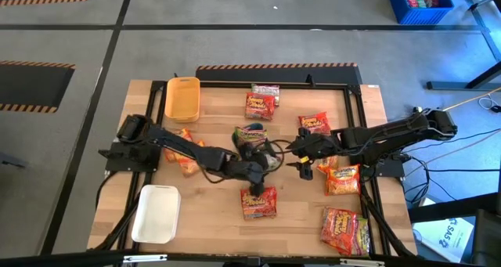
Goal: Sort Maruchan noodles
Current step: Put the green noodles into the blue bin
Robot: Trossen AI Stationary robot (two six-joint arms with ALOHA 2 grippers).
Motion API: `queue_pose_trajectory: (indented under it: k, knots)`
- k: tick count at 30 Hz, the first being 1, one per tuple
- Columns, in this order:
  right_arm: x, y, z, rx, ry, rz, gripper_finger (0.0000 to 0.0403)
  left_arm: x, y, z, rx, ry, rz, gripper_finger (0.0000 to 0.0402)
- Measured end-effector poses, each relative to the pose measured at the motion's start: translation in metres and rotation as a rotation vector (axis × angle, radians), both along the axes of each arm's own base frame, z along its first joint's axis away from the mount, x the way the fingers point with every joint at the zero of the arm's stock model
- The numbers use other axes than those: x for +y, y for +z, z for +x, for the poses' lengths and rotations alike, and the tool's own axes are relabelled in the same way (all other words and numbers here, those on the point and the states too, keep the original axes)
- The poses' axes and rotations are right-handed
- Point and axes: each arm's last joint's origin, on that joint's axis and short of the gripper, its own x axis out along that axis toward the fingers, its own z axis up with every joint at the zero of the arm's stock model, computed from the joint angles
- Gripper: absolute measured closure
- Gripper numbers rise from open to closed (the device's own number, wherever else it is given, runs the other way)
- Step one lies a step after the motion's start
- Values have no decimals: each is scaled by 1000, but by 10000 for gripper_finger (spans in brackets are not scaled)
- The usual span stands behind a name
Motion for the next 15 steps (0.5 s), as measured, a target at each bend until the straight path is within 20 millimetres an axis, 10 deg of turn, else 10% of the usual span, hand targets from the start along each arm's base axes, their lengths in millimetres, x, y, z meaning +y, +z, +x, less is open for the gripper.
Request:
queue_pose_trajectory:
  k: [15]
  knots:
    - [0, -1, -1, 12, -1, -3, 127, 11, -10, 15, 91, 0, -43, 180]
